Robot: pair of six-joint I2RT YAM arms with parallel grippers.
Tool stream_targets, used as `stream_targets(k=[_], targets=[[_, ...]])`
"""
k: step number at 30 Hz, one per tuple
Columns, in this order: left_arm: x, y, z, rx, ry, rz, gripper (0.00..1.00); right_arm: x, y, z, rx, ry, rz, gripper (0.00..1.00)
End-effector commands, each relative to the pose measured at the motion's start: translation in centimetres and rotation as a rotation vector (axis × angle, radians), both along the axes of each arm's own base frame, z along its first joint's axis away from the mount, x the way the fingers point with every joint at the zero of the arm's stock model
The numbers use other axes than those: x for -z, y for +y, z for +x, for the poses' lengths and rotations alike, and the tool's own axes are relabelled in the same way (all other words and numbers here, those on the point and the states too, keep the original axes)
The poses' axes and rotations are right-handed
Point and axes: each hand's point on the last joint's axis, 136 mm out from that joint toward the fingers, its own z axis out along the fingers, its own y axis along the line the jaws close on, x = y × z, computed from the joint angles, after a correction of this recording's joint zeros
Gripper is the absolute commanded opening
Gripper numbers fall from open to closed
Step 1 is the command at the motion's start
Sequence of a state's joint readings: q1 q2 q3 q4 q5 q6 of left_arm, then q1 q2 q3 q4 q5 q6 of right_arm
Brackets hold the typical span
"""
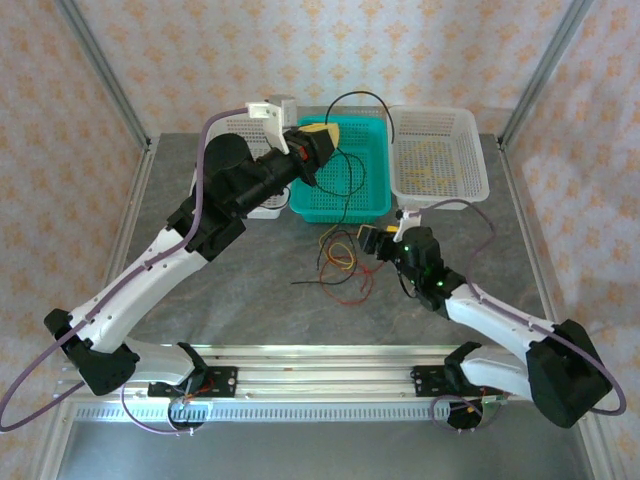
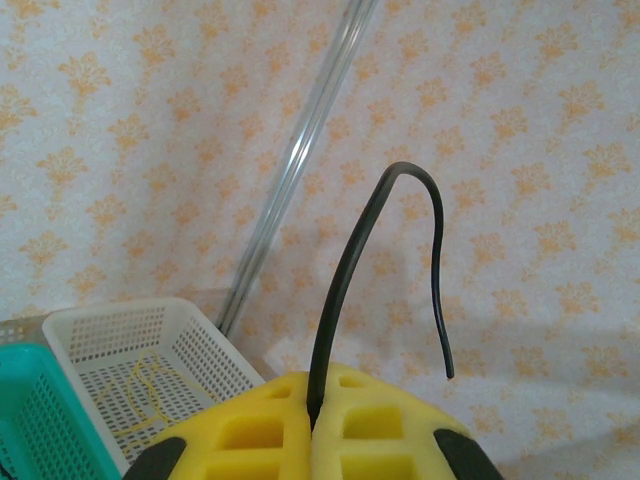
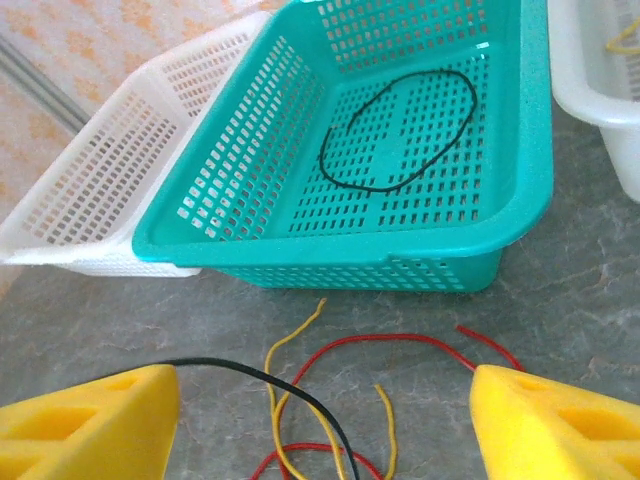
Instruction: Untangle the cables
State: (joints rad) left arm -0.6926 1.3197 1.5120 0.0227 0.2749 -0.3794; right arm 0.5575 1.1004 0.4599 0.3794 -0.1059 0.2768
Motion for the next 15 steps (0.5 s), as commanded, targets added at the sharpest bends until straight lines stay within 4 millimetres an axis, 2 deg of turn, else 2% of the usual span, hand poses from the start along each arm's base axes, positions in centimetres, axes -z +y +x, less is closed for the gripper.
stream_targets(k=[1,4,9,15], targets=[[-1.3,1.1,-0.6,-0.016,-0.027,-0.011,0.0,-3.1,0.7,-0.2,-0.079,-0.209,-0.036,0.77],[-1.2,1.1,-0.6,-0.014,-0.024,-0.01,0.0,-2.9,2.4,-0.5,-0.198,-0.25,-0.114,0.74],[-1.3,0.9,-0.6,-0.006,-0.022,-0.011,0.0,-0.8,5.3,-0.9,-0.397,-0.253,-0.205,0.69],[-1.4,0.8,-0.7,-0.002,-0.025,-0.015,0.0,1.1,6.4,0.6,-0.428,-0.233,-0.267,0.7]])
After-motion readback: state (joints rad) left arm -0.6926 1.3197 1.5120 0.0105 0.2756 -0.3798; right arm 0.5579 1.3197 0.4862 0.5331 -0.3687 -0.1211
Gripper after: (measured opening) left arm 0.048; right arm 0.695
